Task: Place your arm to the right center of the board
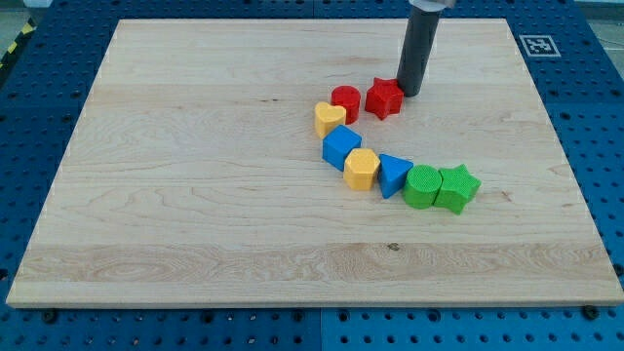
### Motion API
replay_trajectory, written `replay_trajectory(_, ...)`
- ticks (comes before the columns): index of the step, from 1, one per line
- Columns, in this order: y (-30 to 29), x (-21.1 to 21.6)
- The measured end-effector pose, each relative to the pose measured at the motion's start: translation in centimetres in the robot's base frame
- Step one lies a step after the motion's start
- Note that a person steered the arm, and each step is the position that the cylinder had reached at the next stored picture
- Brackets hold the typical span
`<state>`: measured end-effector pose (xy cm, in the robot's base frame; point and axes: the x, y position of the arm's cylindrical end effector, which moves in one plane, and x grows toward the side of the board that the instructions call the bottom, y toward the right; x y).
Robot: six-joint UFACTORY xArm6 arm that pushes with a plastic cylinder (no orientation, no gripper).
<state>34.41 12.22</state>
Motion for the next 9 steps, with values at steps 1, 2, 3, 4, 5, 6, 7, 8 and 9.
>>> replay_trajectory(1, 0.0, 0.5)
replay_trajectory(2, 0.0, 2.6)
replay_trajectory(3, 0.0, 4.8)
replay_trajectory(4, 0.2, 5.5)
replay_trajectory(5, 4.0, 2.4)
replay_trajectory(6, 8.2, 0.3)
replay_trajectory(7, 11.1, -0.9)
replay_trajectory(8, 11.9, -0.9)
replay_trajectory(9, 11.9, -0.9)
